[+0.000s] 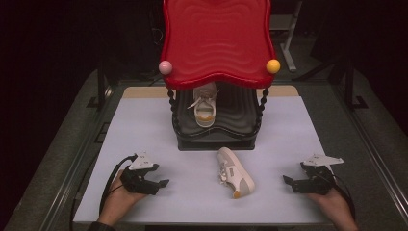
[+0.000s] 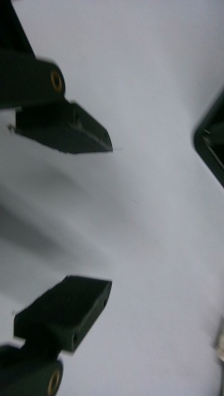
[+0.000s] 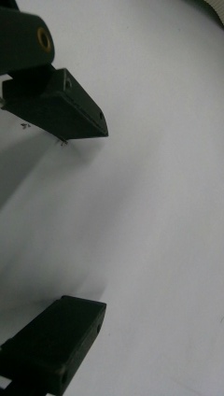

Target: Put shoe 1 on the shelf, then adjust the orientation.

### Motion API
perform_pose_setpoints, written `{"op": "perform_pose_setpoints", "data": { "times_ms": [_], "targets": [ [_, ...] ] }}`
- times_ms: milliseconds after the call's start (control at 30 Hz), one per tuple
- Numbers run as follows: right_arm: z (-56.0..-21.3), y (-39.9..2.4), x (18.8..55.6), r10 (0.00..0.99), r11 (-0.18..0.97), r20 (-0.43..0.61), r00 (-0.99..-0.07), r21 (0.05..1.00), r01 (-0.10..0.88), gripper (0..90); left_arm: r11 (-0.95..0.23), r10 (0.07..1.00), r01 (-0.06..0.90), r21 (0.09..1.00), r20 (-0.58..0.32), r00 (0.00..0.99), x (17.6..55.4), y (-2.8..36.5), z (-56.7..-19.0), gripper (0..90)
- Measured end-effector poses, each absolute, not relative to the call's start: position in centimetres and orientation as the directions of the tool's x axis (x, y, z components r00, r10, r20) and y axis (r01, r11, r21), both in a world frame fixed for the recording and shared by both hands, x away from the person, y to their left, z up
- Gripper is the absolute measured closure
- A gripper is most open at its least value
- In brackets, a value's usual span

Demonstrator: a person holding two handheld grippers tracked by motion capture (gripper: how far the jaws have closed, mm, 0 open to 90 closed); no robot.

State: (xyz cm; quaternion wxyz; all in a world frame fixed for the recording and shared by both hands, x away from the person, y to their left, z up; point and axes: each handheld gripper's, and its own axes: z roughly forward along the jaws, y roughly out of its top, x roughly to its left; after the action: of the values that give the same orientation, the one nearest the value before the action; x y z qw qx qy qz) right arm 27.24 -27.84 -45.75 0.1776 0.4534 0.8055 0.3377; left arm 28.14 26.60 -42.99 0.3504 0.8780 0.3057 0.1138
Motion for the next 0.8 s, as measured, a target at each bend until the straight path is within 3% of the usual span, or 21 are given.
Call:
{"op": "perform_pose_setpoints", "data": {
  "times_ms": [200,433,700,800],
  "targets": [
    [-45.7,-27.8,27.2,0.851,0.361,0.019,-0.525,0.705,0.611,13.2,-0.588,0.623,0.467,0.661,0.002,0.782,28.0,27.9,-44.4,18.0],
    [-45.5,-27.8,27.3,0.855,0.360,0.022,-0.519,0.695,0.623,15.4,-0.553,0.616,0.427,0.715,0.007,0.788,27.6,28.5,-45.2,15.8],
    [-44.5,-28.2,26.9,0.864,0.339,0.032,-0.502,0.701,0.628,32.6,-0.553,0.616,0.426,0.716,0.007,0.788,27.6,28.5,-45.2,15.8],
    [-43.3,-28.1,26.6,0.860,0.287,0.086,-0.502,0.733,0.617,58.8,-0.551,0.617,0.427,0.717,0.006,0.787,27.6,28.5,-45.2,15.8]
  ]
}}
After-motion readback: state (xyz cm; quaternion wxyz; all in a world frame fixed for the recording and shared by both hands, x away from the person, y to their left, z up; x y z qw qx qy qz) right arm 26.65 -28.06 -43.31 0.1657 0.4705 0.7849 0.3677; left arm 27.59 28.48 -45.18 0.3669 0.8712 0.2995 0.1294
